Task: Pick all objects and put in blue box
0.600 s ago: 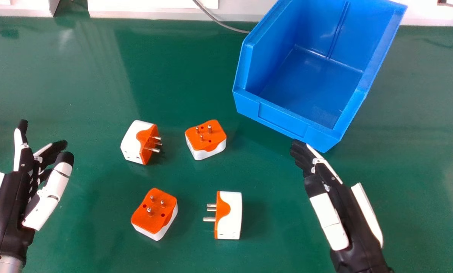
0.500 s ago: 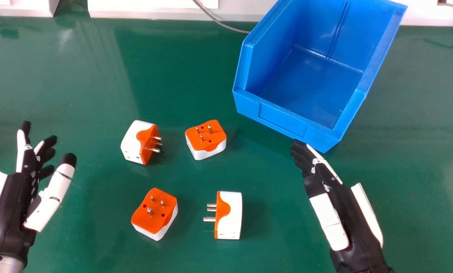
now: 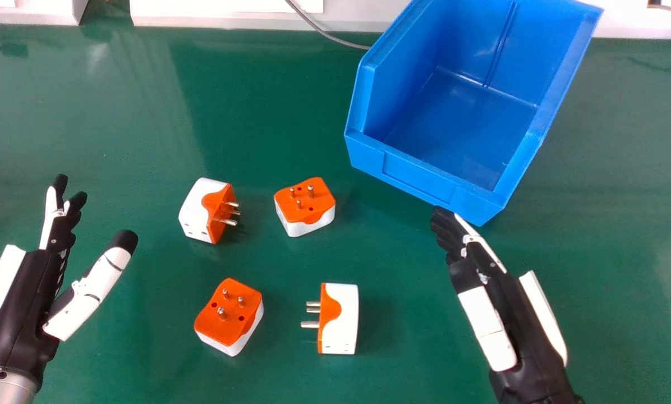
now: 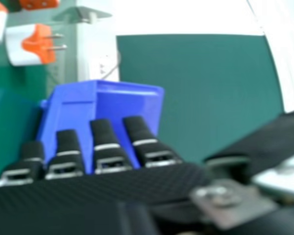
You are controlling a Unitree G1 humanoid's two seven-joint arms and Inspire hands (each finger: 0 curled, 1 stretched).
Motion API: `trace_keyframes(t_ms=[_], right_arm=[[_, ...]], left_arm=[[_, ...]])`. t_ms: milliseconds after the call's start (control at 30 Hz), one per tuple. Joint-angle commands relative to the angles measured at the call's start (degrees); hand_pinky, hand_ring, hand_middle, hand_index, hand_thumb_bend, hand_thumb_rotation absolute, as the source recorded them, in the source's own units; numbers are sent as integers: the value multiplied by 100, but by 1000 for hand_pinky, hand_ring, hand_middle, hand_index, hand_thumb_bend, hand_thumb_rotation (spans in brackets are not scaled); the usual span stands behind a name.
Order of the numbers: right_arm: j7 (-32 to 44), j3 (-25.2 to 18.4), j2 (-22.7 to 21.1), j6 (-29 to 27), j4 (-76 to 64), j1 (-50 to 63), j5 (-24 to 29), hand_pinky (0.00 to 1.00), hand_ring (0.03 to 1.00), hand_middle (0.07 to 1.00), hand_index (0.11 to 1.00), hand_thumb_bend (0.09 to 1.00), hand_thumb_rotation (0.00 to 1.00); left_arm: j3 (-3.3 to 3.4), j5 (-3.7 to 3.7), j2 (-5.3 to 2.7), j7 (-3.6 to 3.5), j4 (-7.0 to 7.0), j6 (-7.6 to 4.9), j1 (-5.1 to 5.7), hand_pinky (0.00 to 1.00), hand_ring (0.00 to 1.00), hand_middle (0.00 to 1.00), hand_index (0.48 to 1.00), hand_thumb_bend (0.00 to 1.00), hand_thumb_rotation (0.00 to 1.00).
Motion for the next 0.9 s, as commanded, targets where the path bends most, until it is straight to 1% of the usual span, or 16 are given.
trace_keyframes(t_ms=[0,67,100,133,167,233,333,400,433,567,600,633,700,767,833,867], right_arm=[[43,12,-222,-244,-57,-162,-258,910,930,930,920,620,1000],[72,67,-426,-380,-20,-280,-577,881,921,932,929,671,1000],[93,98,-534,-459,9,-348,-727,873,923,942,942,691,1000],[103,128,-627,-538,44,-414,-858,875,928,950,951,696,1000],[106,157,-720,-635,95,-491,-990,877,931,955,956,696,1000],[154,232,-880,-781,205,-670,-1173,887,943,969,971,698,1000],[150,345,-986,-865,368,-957,-1435,877,951,974,971,699,945],[148,429,-1053,-779,369,-1124,-1705,867,955,972,966,697,915],[161,471,-1098,-723,345,-1191,-1849,868,960,974,968,692,909],[55,641,-1187,-498,300,-1449,-2541,858,958,973,966,684,871],[-19,688,-1197,-467,316,-1513,-2734,848,953,969,960,681,848],[-84,735,-1205,-441,336,-1577,-2906,824,939,959,947,683,833],[-171,844,-1225,-333,352,-1697,-3266,800,922,944,925,689,806],[-239,936,-1230,-232,371,-1776,-3499,788,908,927,904,691,780],[-271,1011,-1230,-149,401,-1822,-3631,780,893,914,890,693,740],[-288,1046,-1237,-113,410,-1840,-3696,774,889,910,885,696,728]], left_arm=[[-7,-10,58,27,-77,-92,-10,1000,1000,1000,1000,558,742],[-9,-39,33,29,-86,-80,-13,1000,1000,1000,1000,551,741],[-12,-34,29,35,-89,-81,-14,1000,1000,1000,1000,551,746],[-14,-34,25,39,-87,-89,-18,1000,1000,1000,1000,551,752],[-18,-14,24,52,-91,-86,-18,1000,1000,1000,1000,546,752],[-27,0,26,59,-114,-50,-19,1000,1000,1000,1000,543,760],[-38,5,36,61,-90,-83,-34,1000,1000,1000,1000,548,767],[-42,26,41,85,-80,-90,-46,1000,1000,1000,1000,554,770],[-44,12,43,79,-83,-79,-52,1000,1000,1000,1000,554,771],[-53,32,72,93,-41,-88,-93,1000,1000,1000,1000,556,769],[-52,16,71,87,-31,-91,-102,1000,1000,1000,1000,560,770],[-52,15,70,91,-12,-115,-111,1000,1000,1000,1000,564,769],[-49,-10,60,85,-18,-90,-118,1000,1000,1000,1000,562,767],[-49,-22,61,76,-23,-64,-127,1000,1000,1000,1000,571,765],[-49,-20,63,75,-22,-53,-136,1000,1000,1000,1000,571,763],[-48,-13,69,76,-9,-75,-140,1000,1000,1000,1000,575,763]])
